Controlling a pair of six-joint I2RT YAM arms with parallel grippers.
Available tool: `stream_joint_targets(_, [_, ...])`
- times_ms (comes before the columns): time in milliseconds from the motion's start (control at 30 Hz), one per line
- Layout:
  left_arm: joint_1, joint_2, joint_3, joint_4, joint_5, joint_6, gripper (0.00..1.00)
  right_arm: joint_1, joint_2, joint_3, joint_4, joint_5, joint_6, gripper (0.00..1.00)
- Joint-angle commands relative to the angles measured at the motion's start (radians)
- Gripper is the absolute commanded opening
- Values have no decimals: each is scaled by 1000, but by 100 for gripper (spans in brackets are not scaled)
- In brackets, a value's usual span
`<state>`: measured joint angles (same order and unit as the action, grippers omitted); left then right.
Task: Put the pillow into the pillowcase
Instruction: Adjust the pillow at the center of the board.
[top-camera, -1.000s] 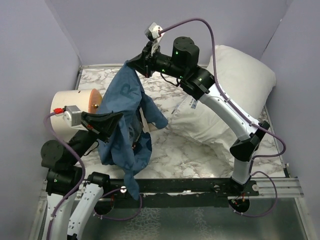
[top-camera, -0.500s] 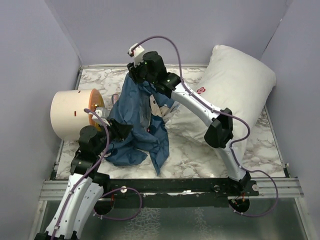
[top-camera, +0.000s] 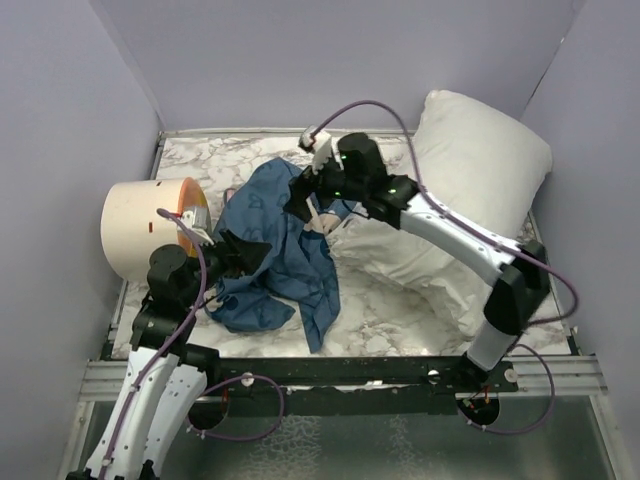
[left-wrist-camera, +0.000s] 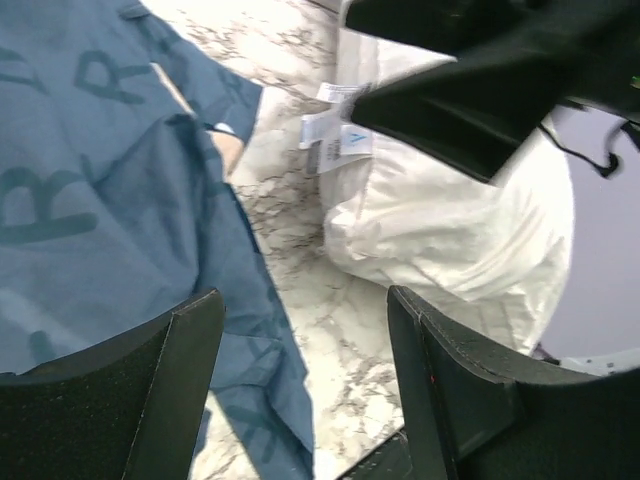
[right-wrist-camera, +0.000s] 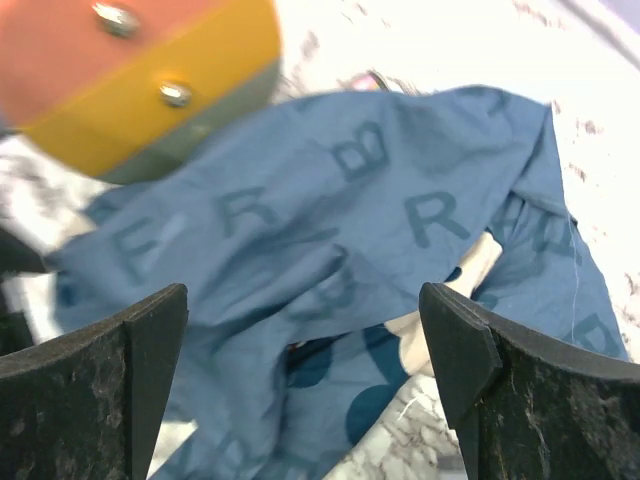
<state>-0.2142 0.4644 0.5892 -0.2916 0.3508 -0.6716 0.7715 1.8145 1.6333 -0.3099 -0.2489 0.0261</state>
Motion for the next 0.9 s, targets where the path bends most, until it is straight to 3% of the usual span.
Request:
stream_joint_targets(0, [3, 69, 24, 175, 158, -153, 68, 6, -304, -146, 104, -106, 21, 100])
stream_joint_targets(133, [-12, 177, 39, 313, 232, -236, 67, -12, -494, -282, 95, -39, 57, 100])
stream_joint_targets(200, [-66, 220, 72, 297, 181, -197, 68, -86, -576, -335, 89, -81, 137, 100])
stream_joint_targets(300, [-238, 286, 108, 299, 24, -126, 74, -227, -662, -394, 58, -119, 225, 100])
stream_joint_targets(433, [-468, 490, 170, 318, -123, -56, 79, -325, -702, -412, -20, 90, 261, 100])
stream_joint_targets(533, [-562, 600, 218, 312, -215, -26, 85, -461, -714, -414, -63, 125, 368, 100])
stream_joint_targets(700, [-594, 649, 195, 350, -310, -96, 89, -607, -771, -436, -119, 340, 497, 100])
stream_joint_targets(867, [-594, 672, 103, 483, -252, -253, 90, -686, -825, -472, -176, 577, 593, 100])
